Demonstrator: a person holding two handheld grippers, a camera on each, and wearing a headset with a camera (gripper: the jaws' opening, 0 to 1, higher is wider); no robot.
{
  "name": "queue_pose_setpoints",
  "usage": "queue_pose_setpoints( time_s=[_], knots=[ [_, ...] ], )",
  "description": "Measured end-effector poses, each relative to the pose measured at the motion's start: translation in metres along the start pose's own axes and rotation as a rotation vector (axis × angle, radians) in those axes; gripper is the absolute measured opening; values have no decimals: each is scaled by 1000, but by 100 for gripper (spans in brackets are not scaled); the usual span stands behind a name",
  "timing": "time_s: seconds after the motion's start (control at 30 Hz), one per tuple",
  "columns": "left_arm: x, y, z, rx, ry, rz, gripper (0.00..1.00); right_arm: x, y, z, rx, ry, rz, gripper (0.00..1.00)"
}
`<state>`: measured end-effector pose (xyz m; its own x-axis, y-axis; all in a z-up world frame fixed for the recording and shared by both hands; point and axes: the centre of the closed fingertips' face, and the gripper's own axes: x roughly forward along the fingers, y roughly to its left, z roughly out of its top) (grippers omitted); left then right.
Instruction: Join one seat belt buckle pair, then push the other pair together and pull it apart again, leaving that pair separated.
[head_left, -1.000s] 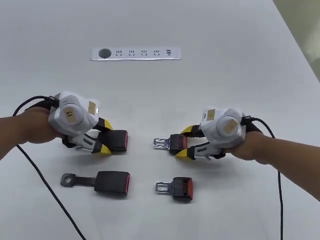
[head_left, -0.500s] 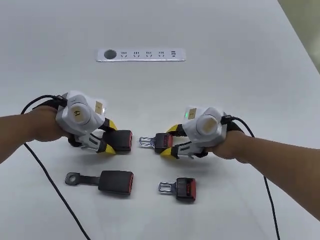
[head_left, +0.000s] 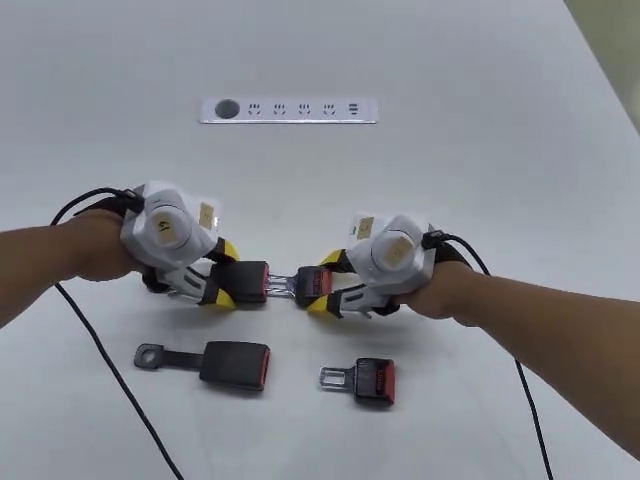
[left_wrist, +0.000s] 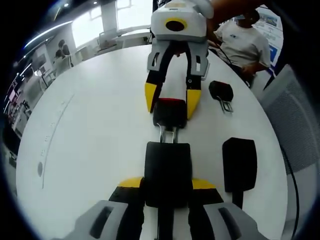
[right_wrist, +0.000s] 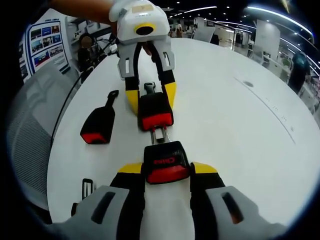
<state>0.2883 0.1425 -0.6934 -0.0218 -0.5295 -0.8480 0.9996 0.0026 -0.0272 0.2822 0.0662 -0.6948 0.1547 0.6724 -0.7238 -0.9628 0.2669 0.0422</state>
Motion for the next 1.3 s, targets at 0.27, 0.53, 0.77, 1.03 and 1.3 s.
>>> queue_pose_setpoints(
  time_s=[0.27,0.53,0.77,1.03,1.3],
  knots=[
    [-1,-2,2,-7,0,0,34,5,3,8,-2,-2,10,33],
    [-1,-1,2,4,23,-4,33,8,3,9,19,-11,-11,32],
    [0,-1,0,30,44,-20,33,14,8,19,24,-16,-24,32],
    [-3,-2,2,31,34,-19,33,13,7,17,24,-19,-21,32],
    [-4,-4,3,20,27,-15,34,16,5,18,15,-21,-11,32]
  ],
)
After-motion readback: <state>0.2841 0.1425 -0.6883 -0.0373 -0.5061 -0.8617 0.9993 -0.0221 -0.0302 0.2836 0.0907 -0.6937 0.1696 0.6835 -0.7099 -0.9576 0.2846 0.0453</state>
